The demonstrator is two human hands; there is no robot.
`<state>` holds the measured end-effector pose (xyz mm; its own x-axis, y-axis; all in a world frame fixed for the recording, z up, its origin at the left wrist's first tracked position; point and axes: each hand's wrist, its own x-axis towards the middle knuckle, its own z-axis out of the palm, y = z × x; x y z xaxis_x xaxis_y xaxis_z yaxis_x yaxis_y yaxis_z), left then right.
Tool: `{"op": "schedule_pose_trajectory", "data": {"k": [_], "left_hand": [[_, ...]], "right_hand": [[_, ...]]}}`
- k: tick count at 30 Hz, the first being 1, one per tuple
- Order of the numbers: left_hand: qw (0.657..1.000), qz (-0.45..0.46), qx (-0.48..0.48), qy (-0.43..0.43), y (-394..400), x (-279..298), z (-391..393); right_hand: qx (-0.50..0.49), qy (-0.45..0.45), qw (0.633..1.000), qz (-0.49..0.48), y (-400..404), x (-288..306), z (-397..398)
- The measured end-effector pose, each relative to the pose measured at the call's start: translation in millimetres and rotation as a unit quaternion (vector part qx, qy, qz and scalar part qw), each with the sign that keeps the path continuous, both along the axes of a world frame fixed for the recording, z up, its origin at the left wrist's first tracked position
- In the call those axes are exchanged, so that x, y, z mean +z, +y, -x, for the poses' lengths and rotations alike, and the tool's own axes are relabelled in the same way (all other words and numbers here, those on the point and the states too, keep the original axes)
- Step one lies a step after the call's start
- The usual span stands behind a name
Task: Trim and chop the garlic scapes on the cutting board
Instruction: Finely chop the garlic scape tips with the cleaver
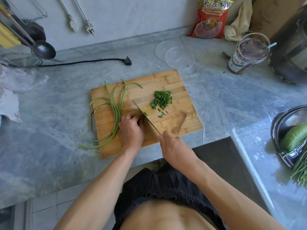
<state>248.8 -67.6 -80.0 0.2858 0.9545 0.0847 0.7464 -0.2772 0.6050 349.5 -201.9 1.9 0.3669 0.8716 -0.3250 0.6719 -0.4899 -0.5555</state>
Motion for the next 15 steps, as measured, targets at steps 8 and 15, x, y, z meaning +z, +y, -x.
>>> {"op": "schedule_pose_trajectory", "data": {"k": [8,15], "left_hand": [[1.000,-0.006,-0.002,0.004,4,-6,0],[1.000,-0.023,0.000,-0.003,4,-5,-1]], "right_hand": [[0.029,-0.037,0.999,0.019,15,-2,-2],[0.018,0.003,1.000,0.001,11,5,-18]]}}
